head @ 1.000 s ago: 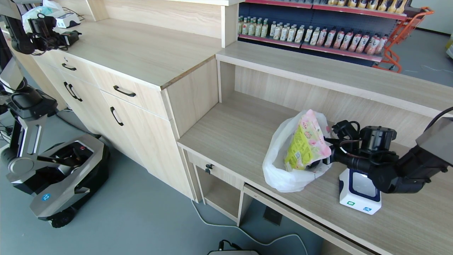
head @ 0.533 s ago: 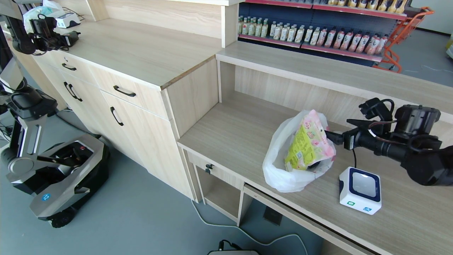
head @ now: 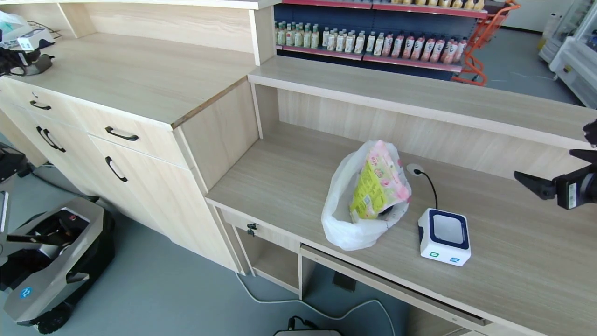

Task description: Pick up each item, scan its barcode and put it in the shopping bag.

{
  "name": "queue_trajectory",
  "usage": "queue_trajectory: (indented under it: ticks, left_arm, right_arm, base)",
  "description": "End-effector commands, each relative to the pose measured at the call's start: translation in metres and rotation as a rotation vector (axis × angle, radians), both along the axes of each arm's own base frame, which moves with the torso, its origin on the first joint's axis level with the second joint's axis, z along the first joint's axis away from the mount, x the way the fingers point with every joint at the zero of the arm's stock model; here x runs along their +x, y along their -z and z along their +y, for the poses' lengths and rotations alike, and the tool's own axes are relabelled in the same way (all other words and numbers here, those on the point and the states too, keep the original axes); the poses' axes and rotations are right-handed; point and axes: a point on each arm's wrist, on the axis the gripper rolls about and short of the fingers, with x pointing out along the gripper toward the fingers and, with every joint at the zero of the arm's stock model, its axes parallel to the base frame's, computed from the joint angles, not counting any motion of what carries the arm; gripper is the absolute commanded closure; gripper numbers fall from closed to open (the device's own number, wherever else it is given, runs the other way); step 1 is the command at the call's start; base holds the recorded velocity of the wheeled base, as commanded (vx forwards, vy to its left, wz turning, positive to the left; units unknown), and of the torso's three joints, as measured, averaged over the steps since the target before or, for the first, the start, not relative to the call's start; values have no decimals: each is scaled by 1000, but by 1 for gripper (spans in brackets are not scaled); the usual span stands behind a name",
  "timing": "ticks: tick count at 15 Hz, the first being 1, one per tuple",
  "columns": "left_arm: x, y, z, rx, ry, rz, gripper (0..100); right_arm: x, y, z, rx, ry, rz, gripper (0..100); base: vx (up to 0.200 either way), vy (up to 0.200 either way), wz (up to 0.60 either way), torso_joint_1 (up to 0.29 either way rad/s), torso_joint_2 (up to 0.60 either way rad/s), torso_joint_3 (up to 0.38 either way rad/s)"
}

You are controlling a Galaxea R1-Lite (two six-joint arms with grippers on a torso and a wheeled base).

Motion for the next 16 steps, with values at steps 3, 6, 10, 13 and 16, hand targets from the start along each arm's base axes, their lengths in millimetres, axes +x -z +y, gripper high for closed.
queue_trajectory:
  ticks: [3, 6, 10, 13, 16]
  left_arm:
    - [0, 0, 0, -1, -1, 0, 0]
    - [0, 0, 0, -1, -1, 0, 0]
    - [0, 0, 0, -1, -1, 0, 0]
    - [0, 0, 0, -1, -1, 0, 0]
    - [0, 0, 0, -1, -1, 0, 0]
  right_arm:
    - [-57, -48, -5, -49, 168, -176, 0]
    - [-81, -48, -6, -51, 229, -166, 0]
    - [-110, -22, 1, -26, 288, -135, 0]
    - [-150, 17, 21, 134, 309, -152, 0]
    - [-183, 64, 35, 185, 410, -99, 0]
  base:
    - [0, 0, -600, -1, 4, 2]
    - [0, 0, -600, 1, 4, -1]
    - [0, 0, -600, 2, 4, 4]
    - [0, 0, 0, 0, 0, 0]
    - [0, 0, 0, 0, 0, 0]
